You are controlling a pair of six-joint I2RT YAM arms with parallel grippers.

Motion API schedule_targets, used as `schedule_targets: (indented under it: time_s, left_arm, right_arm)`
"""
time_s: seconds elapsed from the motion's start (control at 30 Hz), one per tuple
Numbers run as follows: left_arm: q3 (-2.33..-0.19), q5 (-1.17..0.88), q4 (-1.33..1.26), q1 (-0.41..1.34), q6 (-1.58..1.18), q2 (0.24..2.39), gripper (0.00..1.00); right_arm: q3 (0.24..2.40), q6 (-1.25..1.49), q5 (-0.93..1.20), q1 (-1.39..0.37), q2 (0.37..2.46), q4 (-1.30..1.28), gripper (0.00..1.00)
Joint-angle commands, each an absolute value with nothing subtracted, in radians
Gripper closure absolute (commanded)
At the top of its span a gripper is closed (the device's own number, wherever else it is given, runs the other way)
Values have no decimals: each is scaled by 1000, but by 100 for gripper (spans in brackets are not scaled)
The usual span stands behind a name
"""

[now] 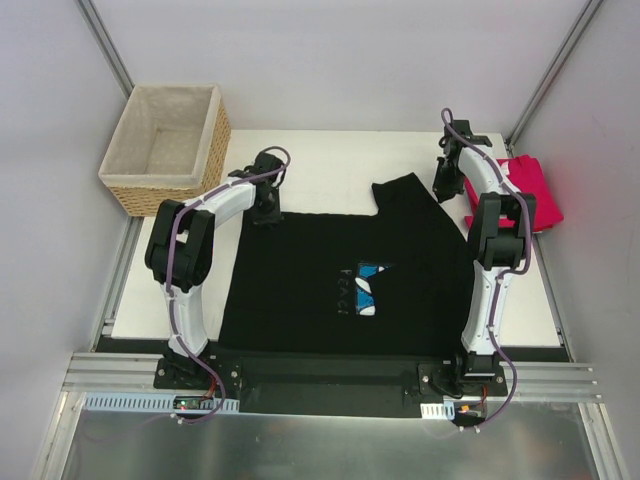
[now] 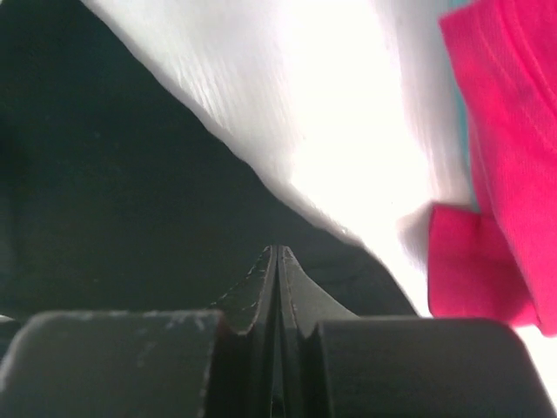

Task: Fold and stack the t-shirts

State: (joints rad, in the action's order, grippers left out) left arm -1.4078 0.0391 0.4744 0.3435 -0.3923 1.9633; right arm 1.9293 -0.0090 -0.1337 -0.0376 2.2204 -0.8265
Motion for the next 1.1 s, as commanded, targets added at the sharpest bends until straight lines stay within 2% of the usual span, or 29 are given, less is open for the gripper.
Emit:
schedule_targets:
  time_s: [0.0,0.3,0.47,0.73,1.07]
  left_arm:
    - [-1482,63,456,319,-357,2011,100]
    - [-1503,38,454,281,-376,2077,100]
    - [-1516,14,453,268,-390,2098,100]
    - [-1529,-44,459,259,-408,2134,100]
    - [-1534,-46,574,215,-485,2138,100]
  right_arm:
    - [2015,-5,-49,-11,2267,-868,97]
    - [2092,-5,54,-8,2304,-917,97]
    - [2255,-5,61,-5,2427,-1043,98]
    - [2204,-18,6,-2,2457,-1075,99]
    - [2195,-63,-228,-3,2467,-1115,99]
